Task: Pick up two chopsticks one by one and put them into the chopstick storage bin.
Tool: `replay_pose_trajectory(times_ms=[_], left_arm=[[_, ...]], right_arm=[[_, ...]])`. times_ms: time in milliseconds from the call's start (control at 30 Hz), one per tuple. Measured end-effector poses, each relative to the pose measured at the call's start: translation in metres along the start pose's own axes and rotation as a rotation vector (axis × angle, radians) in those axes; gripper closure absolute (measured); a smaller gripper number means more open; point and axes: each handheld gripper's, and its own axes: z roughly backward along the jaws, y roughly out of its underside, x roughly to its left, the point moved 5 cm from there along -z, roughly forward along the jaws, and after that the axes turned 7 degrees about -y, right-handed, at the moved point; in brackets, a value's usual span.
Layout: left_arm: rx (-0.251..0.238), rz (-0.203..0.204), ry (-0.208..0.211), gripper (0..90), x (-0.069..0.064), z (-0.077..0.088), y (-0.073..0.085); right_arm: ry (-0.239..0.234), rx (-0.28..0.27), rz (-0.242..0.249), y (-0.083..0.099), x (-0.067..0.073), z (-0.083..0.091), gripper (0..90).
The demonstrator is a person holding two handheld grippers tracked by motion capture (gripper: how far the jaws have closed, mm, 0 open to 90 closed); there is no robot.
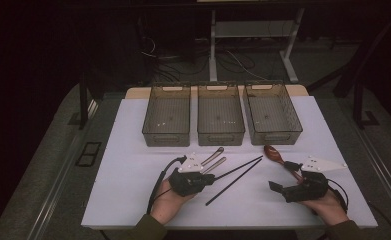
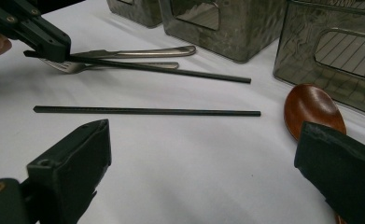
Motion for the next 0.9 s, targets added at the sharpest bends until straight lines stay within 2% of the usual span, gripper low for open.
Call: replay_pose_trajectory(times_ms=[433, 733, 900], left_arm=[[-0.043, -0.020, 0.059, 84.8, 0.007, 0.022, -0.006], [-0.079, -0.016, 0.052, 84.8, 0.018, 0.036, -0.012], [-0.099, -0.010, 0.033, 84.8, 0.028, 0.046, -0.014]], right_arm=[[0.002, -0.005, -0.002, 0.001, 0.000, 0.001, 3.2], [0.003, -0.007, -0.001, 0.001, -0.001, 0.001, 3.2], [0.004, -0.005, -0.001, 0.001, 0.000, 0.001, 3.2]])
